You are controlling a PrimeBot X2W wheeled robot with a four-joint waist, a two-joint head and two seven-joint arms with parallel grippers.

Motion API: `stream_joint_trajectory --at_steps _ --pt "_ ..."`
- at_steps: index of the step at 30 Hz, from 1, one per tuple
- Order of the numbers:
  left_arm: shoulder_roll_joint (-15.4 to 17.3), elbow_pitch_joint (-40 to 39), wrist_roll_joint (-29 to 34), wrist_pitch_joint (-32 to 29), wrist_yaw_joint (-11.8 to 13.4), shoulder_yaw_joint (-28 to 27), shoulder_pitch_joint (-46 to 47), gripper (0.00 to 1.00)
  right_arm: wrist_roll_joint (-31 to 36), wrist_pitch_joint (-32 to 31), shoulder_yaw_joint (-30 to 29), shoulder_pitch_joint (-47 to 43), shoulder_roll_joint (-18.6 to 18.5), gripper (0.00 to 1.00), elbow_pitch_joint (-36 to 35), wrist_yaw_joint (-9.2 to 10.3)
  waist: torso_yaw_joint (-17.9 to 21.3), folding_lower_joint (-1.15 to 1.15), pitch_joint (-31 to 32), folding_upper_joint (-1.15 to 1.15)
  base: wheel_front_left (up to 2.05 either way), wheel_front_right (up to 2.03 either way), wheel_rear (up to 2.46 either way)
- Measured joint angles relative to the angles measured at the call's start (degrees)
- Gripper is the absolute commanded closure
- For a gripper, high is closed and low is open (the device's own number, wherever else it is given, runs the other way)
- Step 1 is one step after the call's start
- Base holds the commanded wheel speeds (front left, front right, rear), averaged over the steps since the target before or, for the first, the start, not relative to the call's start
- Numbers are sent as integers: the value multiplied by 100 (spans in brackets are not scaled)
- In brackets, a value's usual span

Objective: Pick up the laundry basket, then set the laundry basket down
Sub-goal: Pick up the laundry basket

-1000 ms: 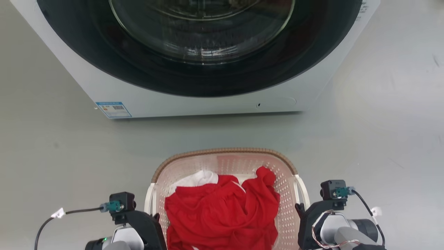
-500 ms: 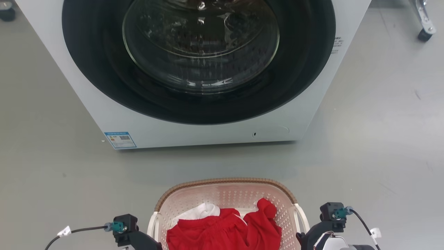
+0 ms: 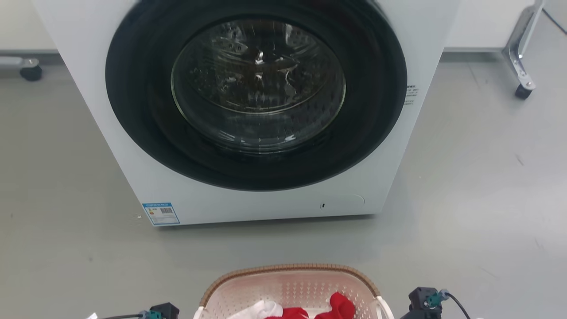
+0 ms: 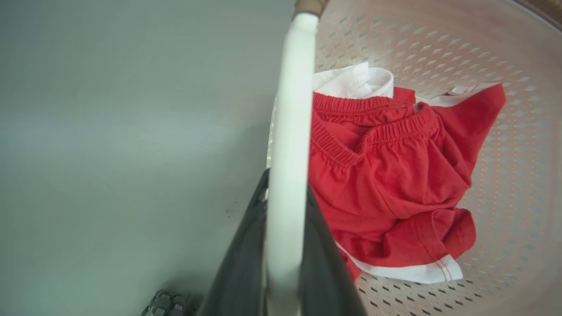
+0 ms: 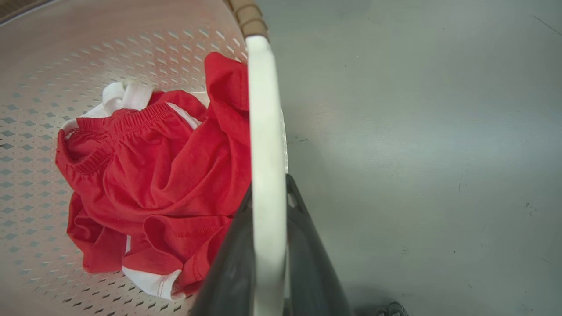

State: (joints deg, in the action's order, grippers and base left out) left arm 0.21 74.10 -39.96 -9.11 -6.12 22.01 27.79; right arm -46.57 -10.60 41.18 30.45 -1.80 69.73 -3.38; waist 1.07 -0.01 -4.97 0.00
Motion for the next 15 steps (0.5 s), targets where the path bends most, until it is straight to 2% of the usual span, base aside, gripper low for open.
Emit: stream_joint_trajectory --at_steps 15 --pt "4 -77 -304 -158 119 181 -282 100 -141 -185 85 -179 5 100 47 -1 -27 0 389 1 0 0 0"
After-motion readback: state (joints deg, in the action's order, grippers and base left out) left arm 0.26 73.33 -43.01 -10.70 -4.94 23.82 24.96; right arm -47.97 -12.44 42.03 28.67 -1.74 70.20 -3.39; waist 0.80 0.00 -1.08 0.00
